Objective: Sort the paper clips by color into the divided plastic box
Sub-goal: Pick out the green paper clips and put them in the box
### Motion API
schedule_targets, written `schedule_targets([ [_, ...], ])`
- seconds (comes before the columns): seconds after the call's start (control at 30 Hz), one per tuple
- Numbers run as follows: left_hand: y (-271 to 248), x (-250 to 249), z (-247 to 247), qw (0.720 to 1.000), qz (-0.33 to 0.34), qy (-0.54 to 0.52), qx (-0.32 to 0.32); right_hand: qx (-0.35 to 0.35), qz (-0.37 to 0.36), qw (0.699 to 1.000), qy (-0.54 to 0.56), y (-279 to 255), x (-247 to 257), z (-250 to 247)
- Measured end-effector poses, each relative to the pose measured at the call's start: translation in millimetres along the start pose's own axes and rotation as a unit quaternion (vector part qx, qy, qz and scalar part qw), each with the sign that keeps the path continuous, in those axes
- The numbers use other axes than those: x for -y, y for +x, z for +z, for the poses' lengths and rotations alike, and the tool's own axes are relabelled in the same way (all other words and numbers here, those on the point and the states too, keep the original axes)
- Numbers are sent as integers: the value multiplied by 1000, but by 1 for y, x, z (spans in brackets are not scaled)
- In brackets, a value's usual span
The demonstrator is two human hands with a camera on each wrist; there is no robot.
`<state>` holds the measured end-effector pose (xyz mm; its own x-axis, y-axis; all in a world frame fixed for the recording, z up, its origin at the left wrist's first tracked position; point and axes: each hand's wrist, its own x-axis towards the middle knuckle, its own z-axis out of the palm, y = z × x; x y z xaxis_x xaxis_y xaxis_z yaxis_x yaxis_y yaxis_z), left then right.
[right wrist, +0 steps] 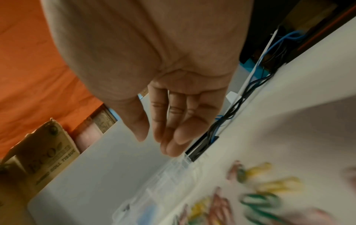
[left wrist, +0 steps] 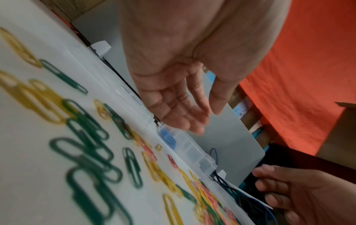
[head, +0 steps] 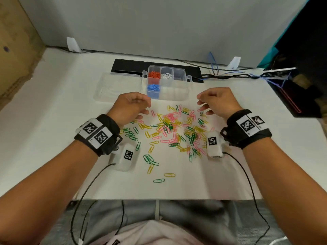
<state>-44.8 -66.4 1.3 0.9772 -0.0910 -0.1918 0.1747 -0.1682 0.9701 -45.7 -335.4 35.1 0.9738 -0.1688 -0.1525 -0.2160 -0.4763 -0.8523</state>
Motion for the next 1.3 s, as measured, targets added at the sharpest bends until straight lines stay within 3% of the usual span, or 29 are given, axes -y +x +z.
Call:
schedule_targets([
  [0.23, -20, -7, 18, 989, 14, 122, 78, 9, 37, 998, 42, -45, -56, -22],
  [0.37, -23, -10, 11, 989, 7, 137, 54, 27, 73, 997, -11, -55, -70, -30],
  [0.47, -23, -9, 6, 990, -7, 133, 37, 90, 76, 991, -67, -59, -69, -24],
  [0.53, -24, -7, 4, 990, -20, 137, 36, 117, 53, 986, -108, -57, -59, -18],
  [0.77, -22, -2, 3, 992, -26, 117, 44, 102, -104, 969, -197, -16, 4, 41],
  [0.97, -18, 1, 3, 993, -15, 105, 45, 180, -137, 896, -382, 22, 16, 81],
  [1.13, -3, 0, 4, 991, -23, 116, 57, 195, -139, 914, -328, 28, 6, 75],
  [1.3, 25, -6, 22, 963, 0, 258, 76, 184, -132, 932, -281, 29, -5, 64],
])
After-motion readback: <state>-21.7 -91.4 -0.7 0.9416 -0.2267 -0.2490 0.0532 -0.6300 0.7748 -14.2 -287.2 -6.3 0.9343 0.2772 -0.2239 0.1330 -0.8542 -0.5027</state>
